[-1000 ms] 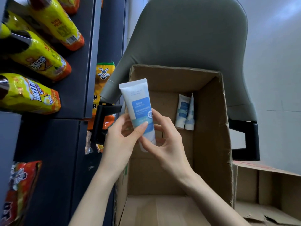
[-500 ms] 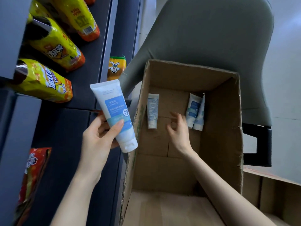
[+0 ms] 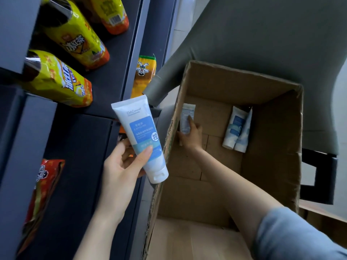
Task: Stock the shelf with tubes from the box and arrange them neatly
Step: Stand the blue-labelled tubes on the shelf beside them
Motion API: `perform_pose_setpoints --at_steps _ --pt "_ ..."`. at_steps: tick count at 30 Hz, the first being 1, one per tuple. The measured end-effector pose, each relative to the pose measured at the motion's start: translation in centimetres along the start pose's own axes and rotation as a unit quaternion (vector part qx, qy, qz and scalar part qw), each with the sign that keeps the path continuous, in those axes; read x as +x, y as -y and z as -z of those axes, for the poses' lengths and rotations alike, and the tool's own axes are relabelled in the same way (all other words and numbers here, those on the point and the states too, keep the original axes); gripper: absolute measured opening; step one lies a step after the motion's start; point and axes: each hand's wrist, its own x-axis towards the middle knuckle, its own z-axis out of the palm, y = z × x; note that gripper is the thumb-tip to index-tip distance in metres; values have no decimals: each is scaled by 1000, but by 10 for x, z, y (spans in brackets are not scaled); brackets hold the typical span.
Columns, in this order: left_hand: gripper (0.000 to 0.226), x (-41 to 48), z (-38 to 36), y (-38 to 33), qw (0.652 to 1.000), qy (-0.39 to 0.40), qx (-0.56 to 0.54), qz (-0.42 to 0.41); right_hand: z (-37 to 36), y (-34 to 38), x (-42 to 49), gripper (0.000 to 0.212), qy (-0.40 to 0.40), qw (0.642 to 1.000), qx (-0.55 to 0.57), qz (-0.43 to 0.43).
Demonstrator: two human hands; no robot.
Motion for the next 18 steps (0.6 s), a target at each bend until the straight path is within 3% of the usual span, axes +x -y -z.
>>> perform_pose_setpoints --at_steps 9,13,18 --pt "34 -5 2 6 1000 -9 8 3 12 -6 15 76 27 998 -65 4" --pt "32 -11 5 4 1000 -13 -8 -9 24 -8 -3 69 9 1000 28 11" --pt "32 -20 11 1 999 -15 -19 -28 55 -4 -38 81 16 985 173 -14"
